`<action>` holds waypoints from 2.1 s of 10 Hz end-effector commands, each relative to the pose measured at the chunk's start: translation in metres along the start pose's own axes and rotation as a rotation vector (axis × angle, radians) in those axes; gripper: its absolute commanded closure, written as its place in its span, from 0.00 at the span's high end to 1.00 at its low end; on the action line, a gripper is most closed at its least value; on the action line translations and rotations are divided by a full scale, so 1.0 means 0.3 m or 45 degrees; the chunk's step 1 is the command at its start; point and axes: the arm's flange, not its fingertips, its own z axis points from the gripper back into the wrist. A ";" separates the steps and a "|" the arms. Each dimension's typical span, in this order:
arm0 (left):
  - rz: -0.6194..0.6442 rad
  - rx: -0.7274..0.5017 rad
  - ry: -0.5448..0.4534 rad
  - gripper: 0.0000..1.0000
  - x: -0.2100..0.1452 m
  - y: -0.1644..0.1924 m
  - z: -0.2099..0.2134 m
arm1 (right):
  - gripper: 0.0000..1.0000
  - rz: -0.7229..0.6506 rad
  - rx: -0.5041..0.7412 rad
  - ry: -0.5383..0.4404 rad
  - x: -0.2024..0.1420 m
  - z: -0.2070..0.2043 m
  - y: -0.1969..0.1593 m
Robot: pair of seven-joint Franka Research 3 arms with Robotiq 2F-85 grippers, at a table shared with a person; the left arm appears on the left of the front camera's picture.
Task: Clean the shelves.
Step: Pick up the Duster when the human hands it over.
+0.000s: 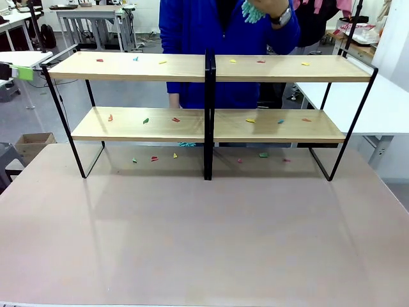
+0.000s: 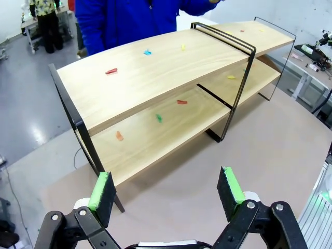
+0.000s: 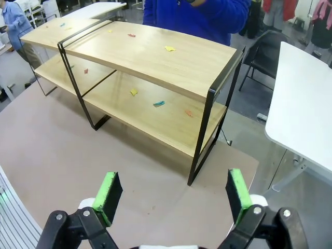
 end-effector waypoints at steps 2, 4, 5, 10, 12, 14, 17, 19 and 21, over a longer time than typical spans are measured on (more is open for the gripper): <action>-0.002 -0.005 -0.001 1.00 0.000 -0.002 -0.002 | 1.00 0.007 0.006 -0.008 0.002 0.000 0.002; -0.002 -0.005 -0.001 1.00 0.000 -0.002 -0.002 | 1.00 0.007 0.006 -0.008 0.002 0.000 0.002; -0.002 -0.005 -0.001 1.00 0.000 -0.002 -0.002 | 1.00 0.007 0.006 -0.008 0.002 0.000 0.002; -0.002 -0.005 -0.001 1.00 0.000 -0.002 -0.002 | 1.00 0.007 0.006 -0.008 0.002 0.000 0.002; -0.002 -0.005 -0.001 1.00 0.000 -0.002 -0.002 | 1.00 -0.091 0.129 0.023 0.083 -0.010 -0.008; -0.002 -0.005 -0.001 1.00 0.000 -0.002 -0.002 | 1.00 -0.243 0.224 0.136 0.276 0.017 -0.014; -0.002 -0.005 -0.001 1.00 0.000 -0.002 -0.002 | 1.00 -0.407 0.295 0.483 0.412 -0.029 0.109; -0.002 -0.005 -0.001 1.00 0.000 -0.002 -0.002 | 1.00 -0.353 0.304 0.367 0.380 -0.024 0.095; -0.002 -0.005 -0.001 1.00 0.000 -0.002 -0.002 | 1.00 -0.364 0.351 0.482 0.411 -0.081 0.161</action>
